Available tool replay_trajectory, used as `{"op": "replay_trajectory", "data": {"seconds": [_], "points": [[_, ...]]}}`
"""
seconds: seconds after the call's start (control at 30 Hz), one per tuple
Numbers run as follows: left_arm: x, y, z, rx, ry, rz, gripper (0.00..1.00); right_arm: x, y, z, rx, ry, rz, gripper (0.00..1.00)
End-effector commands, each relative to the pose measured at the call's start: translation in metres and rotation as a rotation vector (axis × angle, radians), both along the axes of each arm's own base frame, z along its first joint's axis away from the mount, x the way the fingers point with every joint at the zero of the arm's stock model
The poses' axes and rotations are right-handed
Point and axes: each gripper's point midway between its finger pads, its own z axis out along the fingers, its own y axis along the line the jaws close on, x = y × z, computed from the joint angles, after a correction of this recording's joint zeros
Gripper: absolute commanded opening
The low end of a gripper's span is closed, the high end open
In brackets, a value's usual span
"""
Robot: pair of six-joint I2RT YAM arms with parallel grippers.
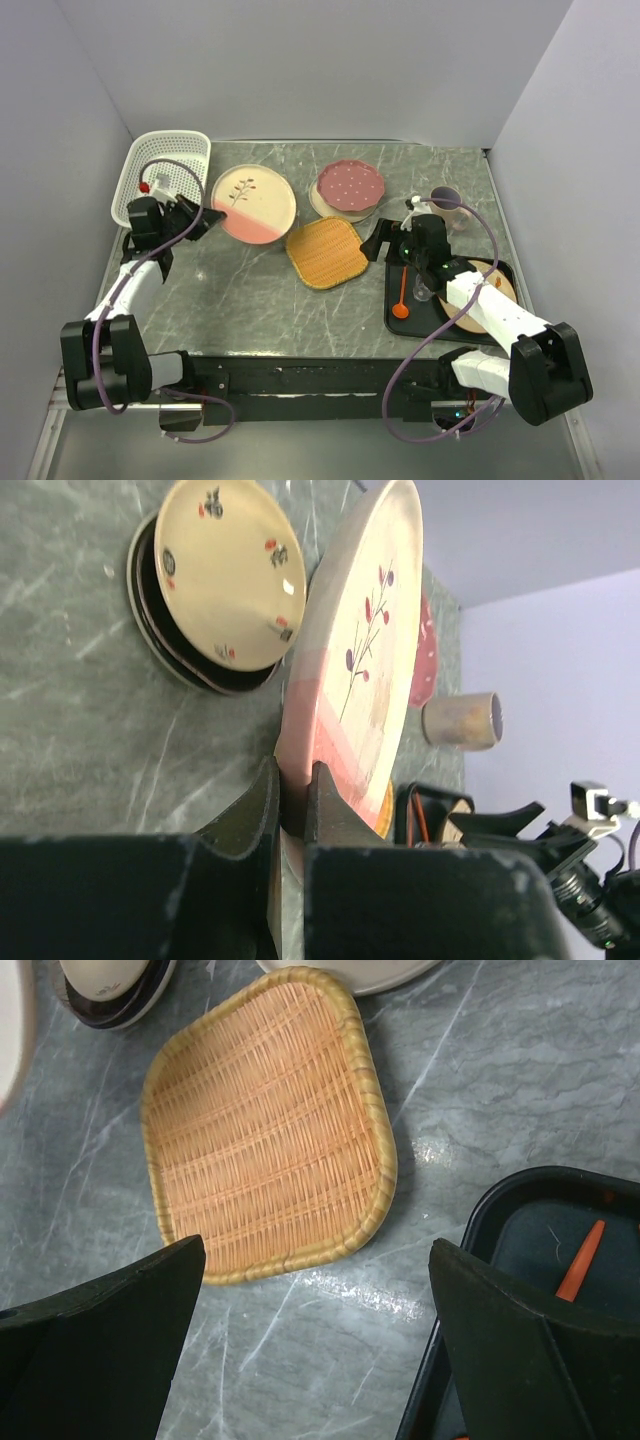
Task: Place the plates into the plastic bin on the countertop
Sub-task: Place the plate in the plastic bin.
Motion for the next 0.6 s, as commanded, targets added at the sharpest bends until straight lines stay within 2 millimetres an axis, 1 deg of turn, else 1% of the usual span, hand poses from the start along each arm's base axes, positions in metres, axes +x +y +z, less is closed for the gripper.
{"op": "replay_trajectory", "data": {"seconds": [0.0,0.2,0.27,0.3,0.33,0.43,0.5,0.57], "points": [[0.013,0.002,0.078,-0.048,-0.193,-0.024,0.01,0.004,0.005,0.016,0.019,-0.050,0.008,1.00],[0.025,0.020,0.091,-0.079,-0.203,0.022,0.01,0.007,0.005,0.018,0.011,-0.051,0.006,1.00],[0.028,0.027,0.090,-0.092,-0.199,0.039,0.01,0.008,0.005,0.018,0.010,-0.050,0.008,1.00],[0.029,0.029,0.092,-0.106,-0.207,0.041,0.01,0.006,0.005,0.015,0.007,-0.042,0.008,1.00],[0.031,0.031,0.088,-0.119,-0.196,0.050,0.01,0.007,0.005,0.014,0.010,-0.043,0.008,1.00],[0.033,0.042,0.088,-0.163,-0.198,0.082,0.01,0.008,0.007,0.007,0.008,-0.022,0.010,1.00],[0.035,0.052,0.090,-0.177,-0.204,0.116,0.01,0.008,0.007,0.005,0.006,-0.013,0.014,1.00],[0.037,0.062,0.092,-0.170,-0.211,0.158,0.01,0.009,0.006,0.006,0.004,-0.020,0.009,1.00]]}}
